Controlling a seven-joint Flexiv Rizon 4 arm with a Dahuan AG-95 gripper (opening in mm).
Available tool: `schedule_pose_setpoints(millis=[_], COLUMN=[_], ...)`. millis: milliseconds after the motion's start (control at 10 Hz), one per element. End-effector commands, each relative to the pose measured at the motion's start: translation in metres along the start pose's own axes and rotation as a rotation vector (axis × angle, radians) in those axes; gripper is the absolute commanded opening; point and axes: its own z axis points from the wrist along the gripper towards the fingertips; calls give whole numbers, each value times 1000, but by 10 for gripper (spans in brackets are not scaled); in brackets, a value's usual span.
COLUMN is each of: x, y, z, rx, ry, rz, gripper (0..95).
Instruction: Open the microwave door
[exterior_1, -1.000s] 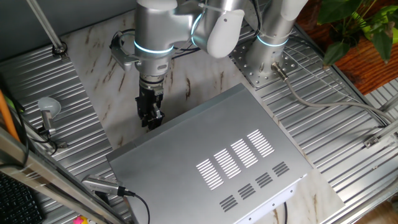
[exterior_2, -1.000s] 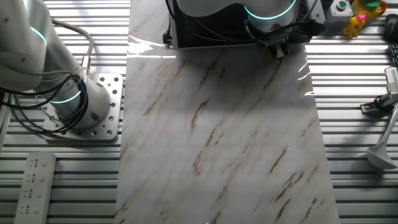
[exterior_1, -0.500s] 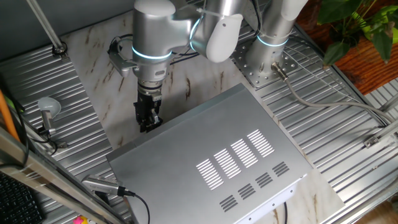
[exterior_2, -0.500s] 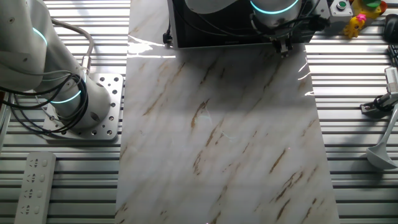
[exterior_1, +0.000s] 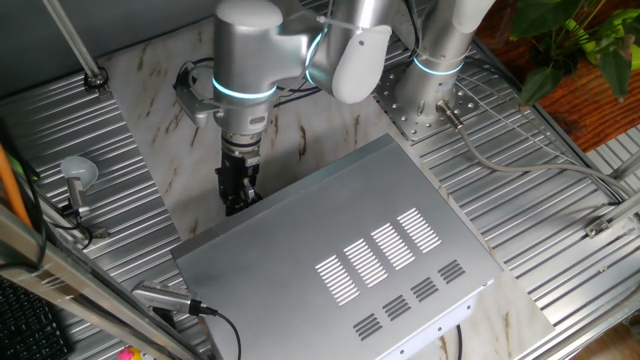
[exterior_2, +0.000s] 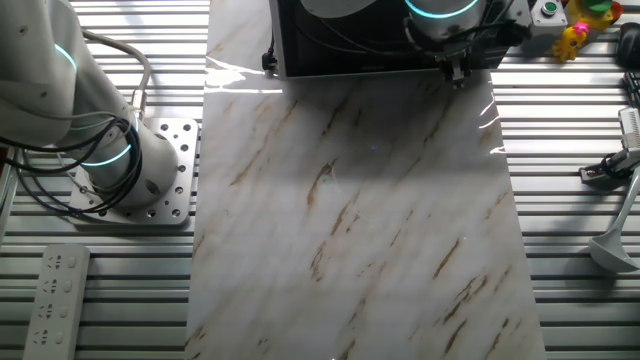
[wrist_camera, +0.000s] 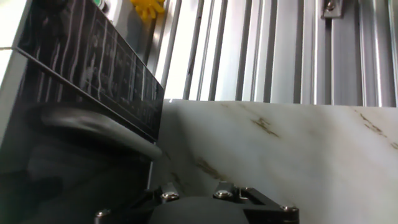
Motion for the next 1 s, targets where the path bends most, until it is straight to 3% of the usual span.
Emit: schedule_pose_setpoints(millis=[100,400,600,900,1000], x=[2,2,2,2,2], y=[-1,-1,-1,-1,-1], z=[-1,-1,-1,-1,-1], rx=[10,11,5,47,42], ry=[-3,-4,-26,-18,-17], rz=[-22,-31,-25,-30,-46], gripper=[190,190,190,190,190])
